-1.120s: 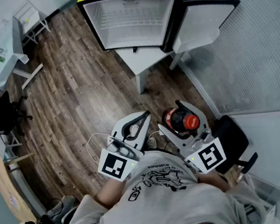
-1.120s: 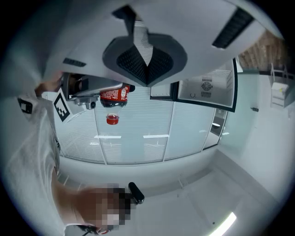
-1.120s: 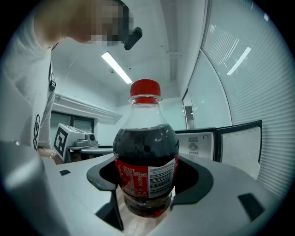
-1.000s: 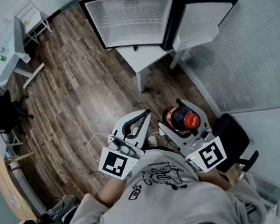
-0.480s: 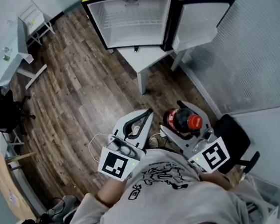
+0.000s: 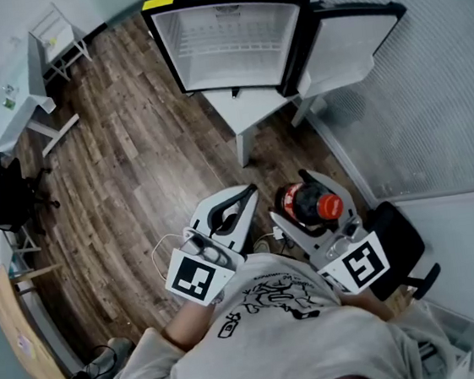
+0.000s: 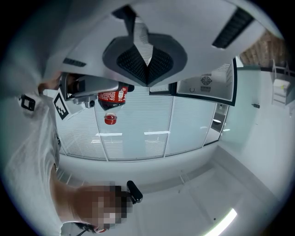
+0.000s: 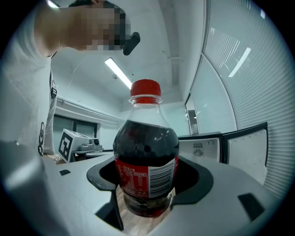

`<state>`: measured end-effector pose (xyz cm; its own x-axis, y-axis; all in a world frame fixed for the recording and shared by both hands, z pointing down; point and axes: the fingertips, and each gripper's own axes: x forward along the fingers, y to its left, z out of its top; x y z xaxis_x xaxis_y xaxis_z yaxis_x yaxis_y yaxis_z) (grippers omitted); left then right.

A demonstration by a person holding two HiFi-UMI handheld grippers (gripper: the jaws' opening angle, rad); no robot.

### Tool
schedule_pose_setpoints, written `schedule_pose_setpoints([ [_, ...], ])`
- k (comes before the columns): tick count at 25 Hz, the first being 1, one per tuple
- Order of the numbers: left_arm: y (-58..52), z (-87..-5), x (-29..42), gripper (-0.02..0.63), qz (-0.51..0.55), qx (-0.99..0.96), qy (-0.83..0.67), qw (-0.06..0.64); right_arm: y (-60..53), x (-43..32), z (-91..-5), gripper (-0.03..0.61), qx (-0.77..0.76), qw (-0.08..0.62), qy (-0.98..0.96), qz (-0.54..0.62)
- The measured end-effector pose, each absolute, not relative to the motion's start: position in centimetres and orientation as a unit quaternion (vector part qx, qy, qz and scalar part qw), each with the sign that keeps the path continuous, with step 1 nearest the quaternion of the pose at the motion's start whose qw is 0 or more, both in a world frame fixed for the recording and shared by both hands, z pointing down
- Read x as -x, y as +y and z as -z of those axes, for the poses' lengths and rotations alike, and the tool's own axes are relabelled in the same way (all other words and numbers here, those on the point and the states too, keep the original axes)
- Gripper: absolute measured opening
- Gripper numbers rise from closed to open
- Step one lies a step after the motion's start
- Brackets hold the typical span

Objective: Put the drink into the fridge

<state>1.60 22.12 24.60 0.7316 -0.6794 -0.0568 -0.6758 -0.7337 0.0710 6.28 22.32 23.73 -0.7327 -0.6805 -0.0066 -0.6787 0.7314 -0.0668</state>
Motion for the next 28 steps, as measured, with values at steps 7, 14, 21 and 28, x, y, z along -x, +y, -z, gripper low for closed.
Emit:
schedule_pose_setpoints([
  [7, 16.7, -24.0, 1.0, 0.002, 0.045, -0.932, -0.36, 0.019, 17.0, -3.7, -23.6, 0.325, 0.371, 0.013, 0.928, 0.026],
  [14, 11.1, -23.7, 3.8, 0.002, 0.047, -0.934, -0.352, 0.021, 11.4, -1.1, -23.3, 0.325, 0.383, 0.008, 0.923, 0.028],
  [21, 6.2, -23.1, 6.6, 0.002, 0.052, -0.935, -0.349, 0.02, 6.4, 1.7, -23.3, 0.325, 0.388, 0.0, 0.921, 0.028],
  [28, 2.2, -23.8, 8.6, 0.002, 0.048, -0.939, -0.34, 0.026, 2.6, 3.6, -23.6, 0.325, 0.398, -0.005, 0.917, 0.032],
])
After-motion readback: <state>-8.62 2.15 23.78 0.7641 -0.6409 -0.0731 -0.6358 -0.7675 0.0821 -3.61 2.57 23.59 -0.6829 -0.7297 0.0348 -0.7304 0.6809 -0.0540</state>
